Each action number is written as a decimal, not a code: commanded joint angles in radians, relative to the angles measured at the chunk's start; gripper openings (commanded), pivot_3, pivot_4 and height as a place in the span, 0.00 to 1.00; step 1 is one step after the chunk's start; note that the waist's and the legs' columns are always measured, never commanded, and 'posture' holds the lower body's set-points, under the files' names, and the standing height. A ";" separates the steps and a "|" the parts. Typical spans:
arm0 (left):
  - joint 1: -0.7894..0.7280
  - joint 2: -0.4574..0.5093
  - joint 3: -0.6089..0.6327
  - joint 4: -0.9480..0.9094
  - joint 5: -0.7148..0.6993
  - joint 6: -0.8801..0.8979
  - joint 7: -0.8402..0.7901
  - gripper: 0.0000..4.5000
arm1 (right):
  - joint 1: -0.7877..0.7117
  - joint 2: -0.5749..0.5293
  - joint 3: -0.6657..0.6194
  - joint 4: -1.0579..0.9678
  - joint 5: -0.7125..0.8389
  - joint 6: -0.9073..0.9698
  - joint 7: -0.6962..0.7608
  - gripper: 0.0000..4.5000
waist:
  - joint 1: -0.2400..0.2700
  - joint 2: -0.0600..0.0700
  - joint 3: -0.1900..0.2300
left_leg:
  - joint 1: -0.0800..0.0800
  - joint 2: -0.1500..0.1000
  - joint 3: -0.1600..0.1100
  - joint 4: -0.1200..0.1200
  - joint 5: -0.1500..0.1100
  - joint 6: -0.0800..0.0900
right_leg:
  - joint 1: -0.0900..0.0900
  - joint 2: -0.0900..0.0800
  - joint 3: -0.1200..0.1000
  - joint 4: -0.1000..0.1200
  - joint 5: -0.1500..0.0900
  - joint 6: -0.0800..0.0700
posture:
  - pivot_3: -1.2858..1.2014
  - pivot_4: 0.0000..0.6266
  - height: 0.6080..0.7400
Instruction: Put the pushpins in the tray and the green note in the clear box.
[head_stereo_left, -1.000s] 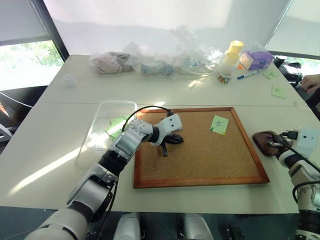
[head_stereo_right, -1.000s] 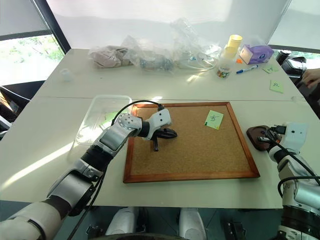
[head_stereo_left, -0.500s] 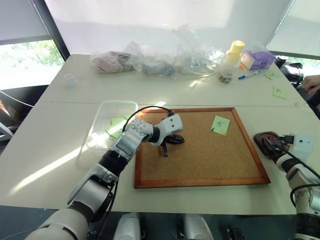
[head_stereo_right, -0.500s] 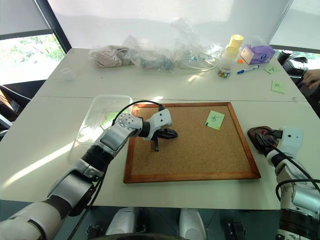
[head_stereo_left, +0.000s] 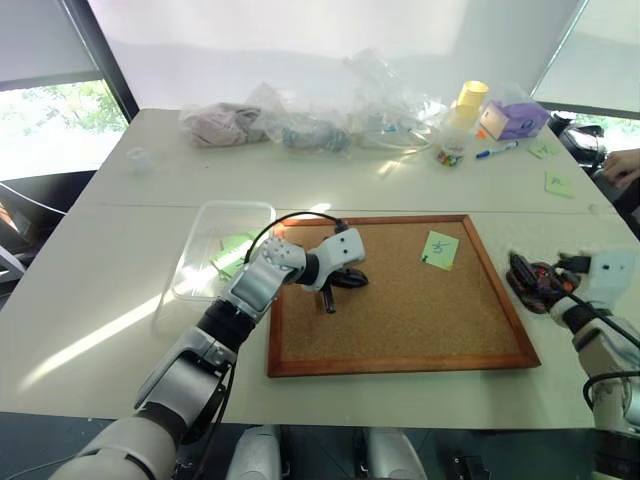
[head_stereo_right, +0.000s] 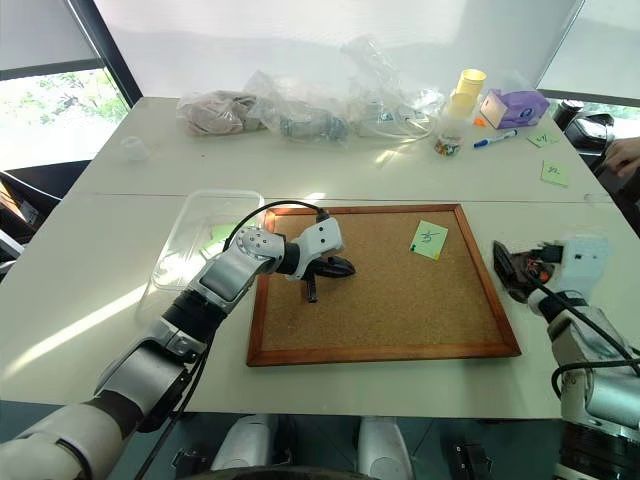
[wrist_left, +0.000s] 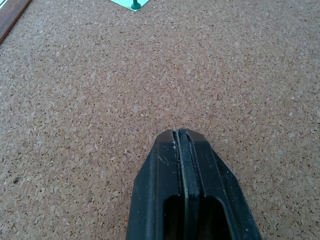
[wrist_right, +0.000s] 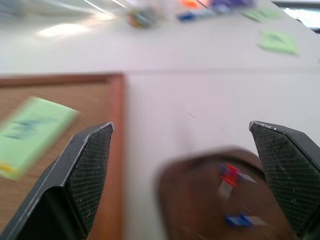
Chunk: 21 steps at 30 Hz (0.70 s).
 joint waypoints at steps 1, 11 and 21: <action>0.001 -0.006 -0.030 0.033 0.023 0.008 -0.008 0.00 | -0.041 0.009 0.060 -0.022 0.011 0.020 0.028 0.99 | 0.002 0.000 0.000 | 0.000 0.000 0.000 0.000 0.000 0.000 | 0.000 0.000 0.000 0.000 0.000 0.000 | 0.52 0.24 0.98; -0.005 -0.007 -0.029 0.040 0.027 -0.001 -0.008 0.00 | -0.094 0.079 0.154 0.090 -0.042 -0.018 0.017 0.99 | 0.003 0.000 0.000 | -0.002 -0.001 -0.001 0.000 0.000 0.000 | 0.000 0.000 0.000 0.000 0.000 0.000 | 0.52 0.24 0.98; 0.000 -0.007 -0.027 0.035 0.026 0.008 -0.004 0.00 | -0.064 0.110 0.176 0.084 -0.059 -0.027 0.020 0.37 | 0.002 0.000 0.000 | -0.002 -0.001 -0.002 0.000 0.000 0.000 | 0.000 0.000 0.000 0.000 0.000 0.000 | 0.52 0.24 0.98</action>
